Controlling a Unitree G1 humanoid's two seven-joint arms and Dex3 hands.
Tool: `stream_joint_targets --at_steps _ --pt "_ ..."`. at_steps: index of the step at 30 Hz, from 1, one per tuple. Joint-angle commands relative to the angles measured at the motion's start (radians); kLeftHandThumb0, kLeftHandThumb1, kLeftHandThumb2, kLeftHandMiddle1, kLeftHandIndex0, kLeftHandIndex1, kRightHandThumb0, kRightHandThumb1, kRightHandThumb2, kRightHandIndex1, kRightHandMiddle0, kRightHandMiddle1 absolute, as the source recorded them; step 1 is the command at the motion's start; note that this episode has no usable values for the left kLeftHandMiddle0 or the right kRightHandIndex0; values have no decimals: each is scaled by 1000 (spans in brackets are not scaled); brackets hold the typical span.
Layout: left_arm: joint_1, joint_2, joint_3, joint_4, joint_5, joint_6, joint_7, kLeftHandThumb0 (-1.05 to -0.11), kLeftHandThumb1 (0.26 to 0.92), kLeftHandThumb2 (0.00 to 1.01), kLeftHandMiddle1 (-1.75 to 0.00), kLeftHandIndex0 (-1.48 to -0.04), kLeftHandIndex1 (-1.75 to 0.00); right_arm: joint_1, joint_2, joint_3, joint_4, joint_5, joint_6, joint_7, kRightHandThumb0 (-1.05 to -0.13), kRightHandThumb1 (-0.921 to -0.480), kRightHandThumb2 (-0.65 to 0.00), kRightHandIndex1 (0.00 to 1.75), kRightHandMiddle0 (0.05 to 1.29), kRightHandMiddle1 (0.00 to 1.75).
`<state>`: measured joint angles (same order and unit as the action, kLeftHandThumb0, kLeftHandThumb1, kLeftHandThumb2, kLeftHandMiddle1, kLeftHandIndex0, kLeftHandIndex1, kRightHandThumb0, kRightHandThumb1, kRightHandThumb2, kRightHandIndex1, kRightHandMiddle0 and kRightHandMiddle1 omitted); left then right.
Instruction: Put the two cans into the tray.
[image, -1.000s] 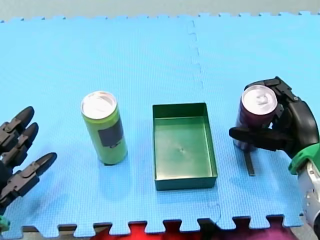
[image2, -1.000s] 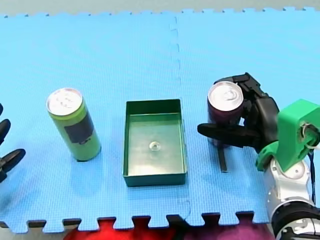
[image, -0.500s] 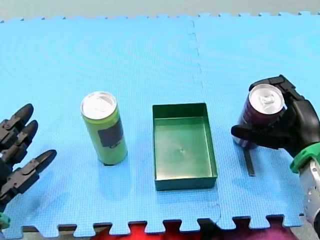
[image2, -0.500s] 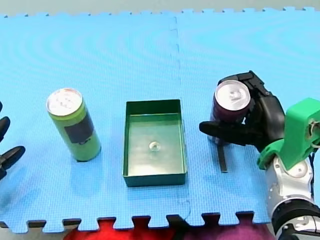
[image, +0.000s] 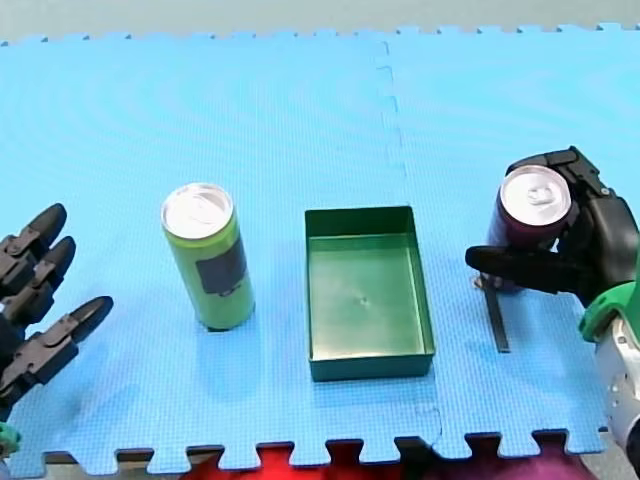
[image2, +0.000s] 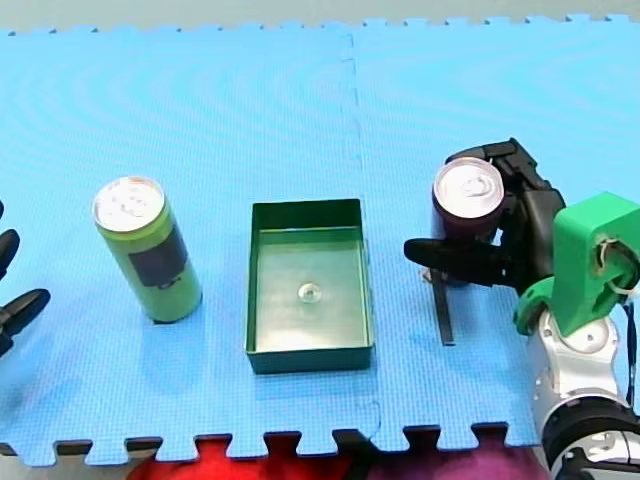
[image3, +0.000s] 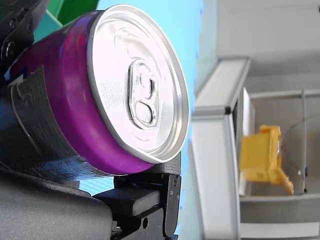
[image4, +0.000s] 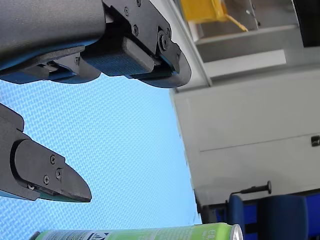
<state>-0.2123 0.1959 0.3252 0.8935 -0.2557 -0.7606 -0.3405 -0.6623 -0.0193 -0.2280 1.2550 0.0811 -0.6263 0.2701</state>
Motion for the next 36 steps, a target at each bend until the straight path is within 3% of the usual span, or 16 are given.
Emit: stream_joint_targets --at_steps 1,6,8,10,14,18,20,25,36 --pt "-1 3 1 2 -2 1 0 -1048 826 0 -1 -497 -4 -3 -10 3 -4 -2 -9 -3 -235 -769 -26 1746 509 1746" --pt "-2 -2 0 3 0 0 4 -1048 827 1 -1 -498 -4 -16 -13 -2 -6 8 3 9 -242 -782 -28 1746 509 1746" --pt "-4 -3 -1 7 3 0 6 -1048 826 0 -1 -499 -4 -32 -12 -16 -9 30 29 32 -243 -785 -28 1746 510 1746" --pt "-7 -4 -3 15 6 -3 9 -1048 825 0 -1 -500 -4 -57 -10 -34 -14 61 79 55 -243 -788 -28 1746 511 1746" --pt "-12 -11 -8 29 17 -12 18 -1048 825 0 -1 -500 -3 -99 -2 -55 -24 96 158 48 -245 -793 -27 1746 515 1746" --pt "-14 -14 -11 38 25 -18 25 -1048 829 2 -2 -499 -2 -120 12 -82 -28 132 190 43 -254 -799 -27 1746 519 1746" --pt "-15 -15 -12 40 26 -19 24 -1048 830 3 -1 -498 -1 -126 15 -88 -32 142 199 45 -263 -798 -25 1746 520 1746" --pt "-15 -17 -13 44 24 -18 16 -1048 833 3 -1 -497 0 -138 22 -81 -50 139 216 36 -271 -801 -23 1746 520 1746" --pt "-9 -25 -20 35 25 -15 10 -1048 835 3 0 -489 0 -141 28 -64 -82 138 258 38 -283 -798 -17 1746 513 1746"
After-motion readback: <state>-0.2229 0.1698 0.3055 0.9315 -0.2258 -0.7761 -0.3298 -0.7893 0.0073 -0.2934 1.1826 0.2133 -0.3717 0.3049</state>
